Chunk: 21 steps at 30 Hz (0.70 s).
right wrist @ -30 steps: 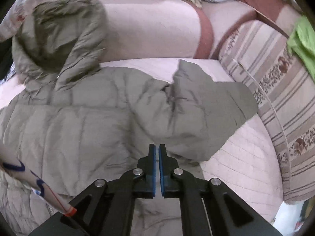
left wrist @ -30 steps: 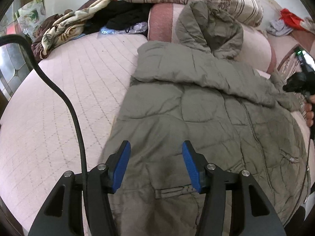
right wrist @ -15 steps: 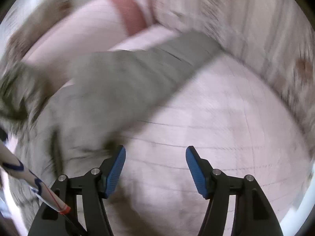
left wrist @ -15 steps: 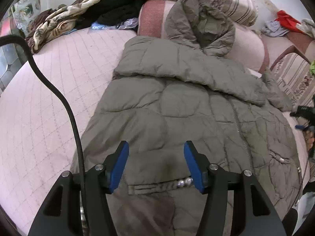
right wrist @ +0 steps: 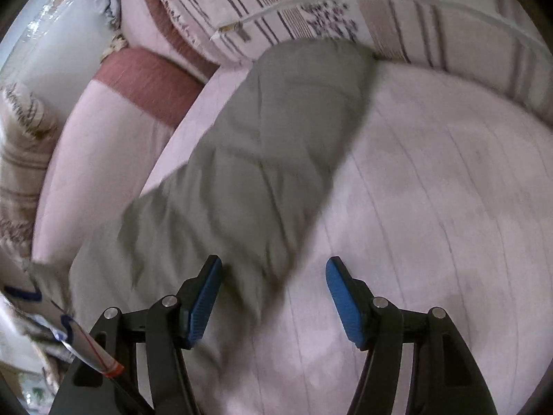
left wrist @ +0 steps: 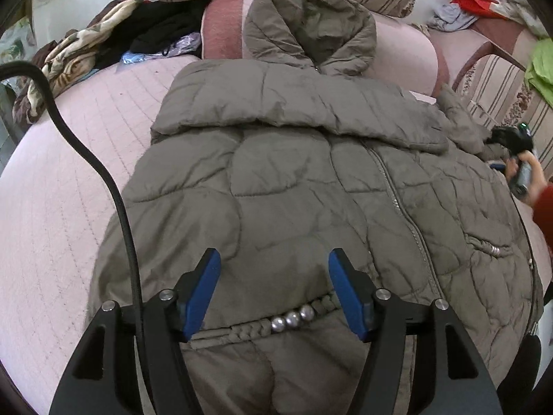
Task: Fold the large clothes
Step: 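Grasp the other sleeve with the right tool and fold it across the body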
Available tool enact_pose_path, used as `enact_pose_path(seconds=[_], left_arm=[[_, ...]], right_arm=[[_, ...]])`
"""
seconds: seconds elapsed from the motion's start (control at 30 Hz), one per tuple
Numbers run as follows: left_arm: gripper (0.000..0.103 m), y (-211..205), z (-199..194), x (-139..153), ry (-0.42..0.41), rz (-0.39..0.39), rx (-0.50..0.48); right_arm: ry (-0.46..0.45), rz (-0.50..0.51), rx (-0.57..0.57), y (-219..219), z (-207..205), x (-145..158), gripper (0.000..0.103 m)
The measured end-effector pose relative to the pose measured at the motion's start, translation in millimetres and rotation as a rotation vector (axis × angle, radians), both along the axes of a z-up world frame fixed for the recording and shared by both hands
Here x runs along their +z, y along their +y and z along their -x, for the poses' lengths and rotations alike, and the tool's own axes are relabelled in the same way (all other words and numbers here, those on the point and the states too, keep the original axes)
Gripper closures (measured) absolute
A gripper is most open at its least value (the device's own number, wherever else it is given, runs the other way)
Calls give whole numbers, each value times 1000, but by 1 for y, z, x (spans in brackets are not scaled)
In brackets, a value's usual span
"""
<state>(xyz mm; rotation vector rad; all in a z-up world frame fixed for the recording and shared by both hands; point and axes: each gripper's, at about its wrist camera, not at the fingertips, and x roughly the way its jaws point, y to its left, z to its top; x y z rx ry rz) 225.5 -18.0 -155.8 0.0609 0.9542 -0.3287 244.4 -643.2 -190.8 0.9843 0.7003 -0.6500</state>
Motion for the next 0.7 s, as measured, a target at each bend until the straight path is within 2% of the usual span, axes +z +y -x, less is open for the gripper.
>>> enact_pose_path(seconds=[0.07,0.1,0.13,0.17,0.2,0.33,0.47,0.6,0.7], left_arm=[[39,-2,-2,-4,12,-2,-5],[39,-4,-3,-6,15,-5,-6],[39,-5,-4,-7,15,-11,-5],[39,-7,-5,-9,13,-20,-4],[39,-8,-5,-10,10,-27,-4],[38,-5,-5,-7,19,-13,0],[38,6,-3,-1,58,67,24],[38,19,0,12,24,72,75],[38,34,1,25,-34,10,149]], right_arm=[[34,35,-13,-10,-16,2,37],[53,52,-17,-17,-21,2,51],[85,72,-23,-22,-27,5,74],[95,81,-20,-25,-31,9,85],[98,87,-18,-27,-33,13,90],[120,236,25,-14,-36,64,94],[100,387,71,19,-30,134,94],[15,494,167,80,-26,208,95],[-29,600,299,154,-34,252,95]])
